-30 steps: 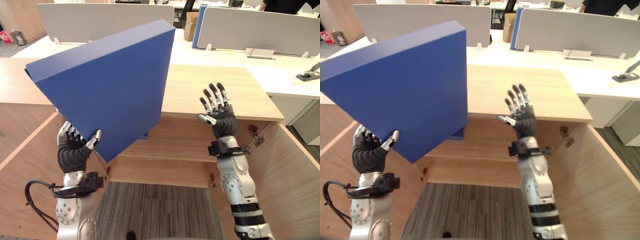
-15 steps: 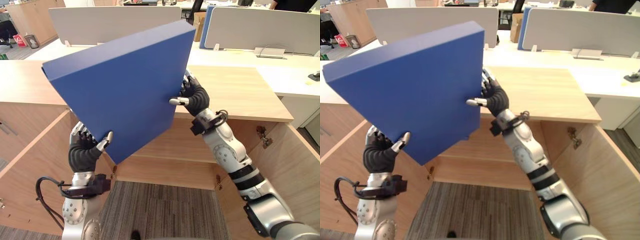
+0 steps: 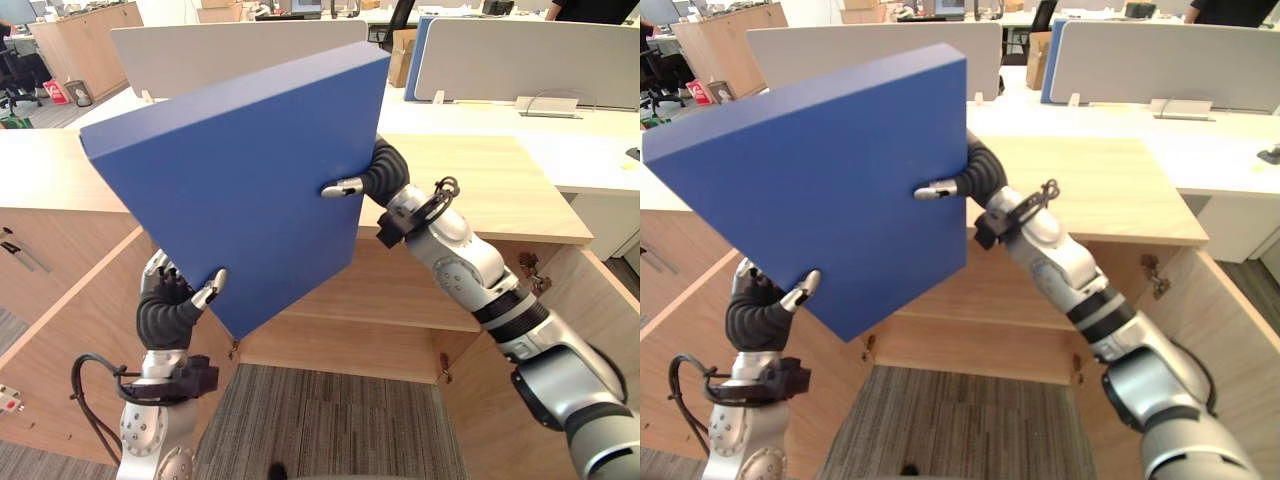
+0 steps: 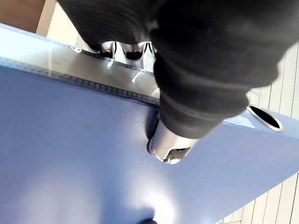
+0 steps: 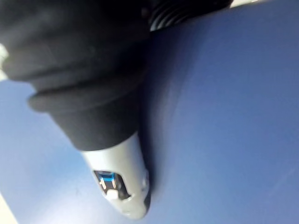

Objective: Walk over to the cabinet, pick up the folder, carry it to the office cabinet, place the folder inside the office cabinet, then close the office cabinet door

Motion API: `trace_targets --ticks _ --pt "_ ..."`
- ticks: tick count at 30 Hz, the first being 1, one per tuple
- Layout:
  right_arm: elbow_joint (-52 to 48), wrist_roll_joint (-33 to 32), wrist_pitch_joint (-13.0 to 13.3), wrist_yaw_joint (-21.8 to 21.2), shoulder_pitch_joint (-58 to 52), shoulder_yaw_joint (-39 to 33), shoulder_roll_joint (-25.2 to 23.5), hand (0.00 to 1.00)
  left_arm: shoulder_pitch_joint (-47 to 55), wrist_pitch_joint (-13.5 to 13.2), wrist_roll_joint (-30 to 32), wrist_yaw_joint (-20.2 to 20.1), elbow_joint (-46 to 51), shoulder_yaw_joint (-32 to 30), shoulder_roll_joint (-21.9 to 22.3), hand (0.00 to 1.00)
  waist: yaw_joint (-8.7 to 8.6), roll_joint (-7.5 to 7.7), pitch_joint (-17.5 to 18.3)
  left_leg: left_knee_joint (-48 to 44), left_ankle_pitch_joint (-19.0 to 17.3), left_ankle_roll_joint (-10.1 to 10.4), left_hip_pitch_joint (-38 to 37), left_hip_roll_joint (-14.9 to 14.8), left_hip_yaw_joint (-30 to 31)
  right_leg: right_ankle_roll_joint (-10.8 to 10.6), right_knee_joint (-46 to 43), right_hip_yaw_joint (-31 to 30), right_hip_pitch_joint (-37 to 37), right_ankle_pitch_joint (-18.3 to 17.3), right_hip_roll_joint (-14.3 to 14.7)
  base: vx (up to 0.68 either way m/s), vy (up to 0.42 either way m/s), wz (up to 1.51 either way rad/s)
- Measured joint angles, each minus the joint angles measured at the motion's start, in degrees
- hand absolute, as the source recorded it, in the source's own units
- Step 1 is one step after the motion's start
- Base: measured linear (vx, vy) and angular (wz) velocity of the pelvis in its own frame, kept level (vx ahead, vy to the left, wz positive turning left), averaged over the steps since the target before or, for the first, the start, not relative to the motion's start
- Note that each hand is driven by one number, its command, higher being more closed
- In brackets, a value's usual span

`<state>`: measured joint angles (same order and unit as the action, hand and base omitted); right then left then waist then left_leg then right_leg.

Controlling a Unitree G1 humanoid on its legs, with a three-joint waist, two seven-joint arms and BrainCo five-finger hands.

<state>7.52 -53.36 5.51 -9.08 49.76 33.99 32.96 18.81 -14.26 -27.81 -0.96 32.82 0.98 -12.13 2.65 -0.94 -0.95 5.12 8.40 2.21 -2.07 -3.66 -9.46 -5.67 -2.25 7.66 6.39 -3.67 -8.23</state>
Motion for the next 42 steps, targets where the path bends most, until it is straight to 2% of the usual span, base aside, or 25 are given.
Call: trace_targets --ticks 4,6,8,9,12,15,17,22,24,28,30,32,33,34,35,36,37,38,39,42 --pt "0.0 -2.8 -0.6 -1.0 2.6 4.8 3.8 1.0 0.1 -0.2 -1.6 0.0 0.0 0.0 -2.9 1.0 0.07 -0.02 0.2 0.2 0.1 0.1 0.1 -0.2 0.0 0.0 0.1 0.0 -0.3 0.0 0.1 0.0 0.0 0.0" --pt "0.0 -5.5 -1.2 -2.7 5.2 8.6 7.5 1.0 0.4 -0.2 -1.8 0.0 0.0 0.1 -4.3 1.0 0.18 -0.01 0.2 0.2 0.1 0.2 0.2 -0.2 0.0 0.0 0.1 0.0 -0.3 0.0 0.2 0.0 0.0 0.0" --pt "0.0 -6.9 -1.4 -4.3 6.0 10.1 9.1 1.0 0.5 -0.2 -1.8 0.0 -0.1 0.3 -4.9 1.0 0.32 0.02 0.6 0.2 0.1 0.2 0.3 -0.2 0.1 0.0 0.2 0.0 -0.4 0.0 0.2 0.0 0.0 0.0" --pt "-0.1 -8.0 -1.5 -4.9 6.0 10.7 10.0 1.0 0.6 -0.2 -1.8 0.0 -0.3 0.9 -5.5 0.0 0.49 0.08 1.6 0.2 0.2 0.2 1.0 -0.2 0.2 0.1 0.1 0.0 -0.9 0.1 0.2 0.0 0.0 0.0" --pt "-0.7 -8.7 -1.6 -6.9 6.7 12.0 12.2 1.0 0.7 -0.2 -2.1 -1.6 -0.4 5.4 -7.3 0.0 1.16 0.09 1.8 0.0 0.2 0.3 1.1 -0.3 0.2 0.1 0.0 0.0 -1.0 0.2 0.4 0.0 0.0 0.0" --pt "-0.8 -8.6 -1.8 -7.1 6.7 12.8 13.6 1.0 0.7 0.0 -2.1 -2.3 -2.5 7.0 -7.2 0.0 1.42 0.08 1.8 0.0 0.4 0.4 1.1 -0.5 0.3 0.1 -0.1 0.0 -1.0 0.2 0.5 -0.01 -0.002 0.0" --pt "-0.9 -7.3 -2.3 -7.2 6.5 13.6 14.1 1.0 0.6 0.7 -2.0 -4.2 -6.3 7.9 -7.3 0.0 1.41 0.08 1.9 0.2 0.5 0.4 1.0 -0.6 0.3 0.1 -0.3 0.0 -1.1 0.2 0.6 -0.04 -0.003 0.0" --pt "-1.2 -0.9 -6.1 -7.7 2.6 15.2 14.1 1.0 0.1 4.0 -2.0 -8.8 -18.8 11.4 -7.2 0.0 1.55 0.11 2.1 0.2 0.6 0.4 1.1 -0.7 0.1 0.1 -0.5 -0.2 -1.5 0.2 0.6 -0.04 0.006 -0.02" --pt "-1.8 1.4 -8.3 -7.7 0.3 15.5 13.8 1.0 0.0 5.0 -1.6 -10.4 -25.0 12.6 -5.6 0.0 1.61 0.12 2.1 0.2 0.7 0.4 1.1 -0.7 0.0 0.1 -0.5 -0.3 -1.6 0.2 0.6 -0.02 0.006 -0.03" --pt "-3.2 3.6 -8.8 -7.6 -5.1 14.4 13.4 1.0 -1.4 5.4 -0.9 -11.9 -39.0 13.6 -2.5 0.0 1.75 0.36 2.4 0.3 0.7 0.5 1.8 -1.2 -0.1 0.3 0.0 -0.4 -2.1 0.4 1.1 0.0 -0.004 -0.01" --pt "-3.4 7.4 -8.8 -6.8 -8.7 11.0 10.4 1.0 -3.2 8.1 -1.0 -11.9 -49.5 11.6 -1.6 0.0 1.66 0.54 2.4 0.2 0.9 0.6 2.1 -1.9 -0.4 0.7 0.5 -1.0 -2.6 0.9 1.8 0.01 -0.041 -0.12" --pt "-6.1 11.8 -8.6 -6.2 -11.1 5.6 8.0 1.0 -3.2 9.5 -0.7 -10.9 -54.0 9.6 -0.2 0.0 1.36 0.6 2.4 0.2 0.9 0.6 2.1 -2.3 -0.8 0.8 0.8 -1.4 -2.6 1.1 2.2 0.02 -0.034 -0.13" --pt "-10.1 14.4 -8.2 -6.5 -14.0 0.3 6.6 1.0 -4.1 10.0 0.6 -9.2 -59.5 6.6 1.8 0.0 1.39 0.61 2.4 0.2 0.9 0.6 2.1 -2.5 -0.8 0.9 1.0 -1.5 -2.5 1.2 2.4 0.03 -0.031 -0.07" --pt "-14.0 18.5 -6.7 -6.4 -18.0 -4.9 4.0 1.0 -5.5 10.3 6.2 -7.3 -66.5 3.0 3.6 0.0 1.49 0.7 2.5 0.2 0.9 0.6 2.1 -2.7 -0.8 0.9 1.1 -1.5 -2.4 1.2 2.6 0.02 -0.031 -0.04" --pt "-15.1 20.4 -5.6 -6.2 -19.6 -6.6 1.8 1.0 -6.1 10.6 8.9 -6.4 -70.0 1.2 4.1 0.0 1.43 0.71 2.5 0.2 0.9 0.6 2.1 -2.9 -0.8 0.9 1.1 -1.5 -2.4 1.2 2.8 0.01 -0.035 -0.05" --pt "-15.5 23.6 -4.1 -5.2 -22.2 -8.1 -2.9 1.0 -7.1 11.6 12.8 -5.1 -76.4 -2.0 4.8 0.0 0.68 0.7 2.6 0.2 0.9 0.7 2.0 -3.2 -0.9 1.0 1.2 -1.6 -2.4 1.3 3.1 0.0 -0.035 -0.05" --pt "-14.5 26.1 -3.6 -4.1 -24.7 -7.8 -6.5 1.0 -7.4 12.6 14.6 -4.1 -81.6 -4.8 5.3 0.0 -0.03 0.71 2.6 0.1 0.9 0.7 1.9 -3.3 -0.9 1.2 1.4 -1.6 -2.2 1.4 3.3 -0.01 -0.032 -0.04" --pt "-13.9 27.3 -3.6 -3.8 -26.4 -7.7 -7.9 1.0 -7.4 12.9 14.8 -3.7 -83.8 -6.1 5.5 0.0 -0.11 0.74 2.6 0.0 1.0 0.8 1.8 -3.4 -0.9 1.4 1.5 -1.6 -2.1 1.5 3.3 0.0 0.0 0.0" --pt "-12.0 30.4 -3.8 -3.7 -31.9 -7.4 -10.3 1.0 -7.9 13.4 14.8 -2.8 -87.7 -10.9 6.3 0.0 -0.07 1.07 2.4 0.0 0.9 1.1 1.7 -3.5 -0.8 1.5 1.9 -1.5 -1.6 1.6 3.5 -0.02 -0.006 0.04" --pt "-6.7 35.3 -5.5 -3.7 -42.5 -5.6 -13.7 1.0 -7.5 14.3 16.8 -0.7 -92.5 -16.0 6.5 0.0 -0.13 1.18 2.1 0.0 0.3 2.1 0.9 -3.6 -0.7 1.5 2.1 -1.5 -0.8 1.6 3.6 -0.04 0.005 0.01"
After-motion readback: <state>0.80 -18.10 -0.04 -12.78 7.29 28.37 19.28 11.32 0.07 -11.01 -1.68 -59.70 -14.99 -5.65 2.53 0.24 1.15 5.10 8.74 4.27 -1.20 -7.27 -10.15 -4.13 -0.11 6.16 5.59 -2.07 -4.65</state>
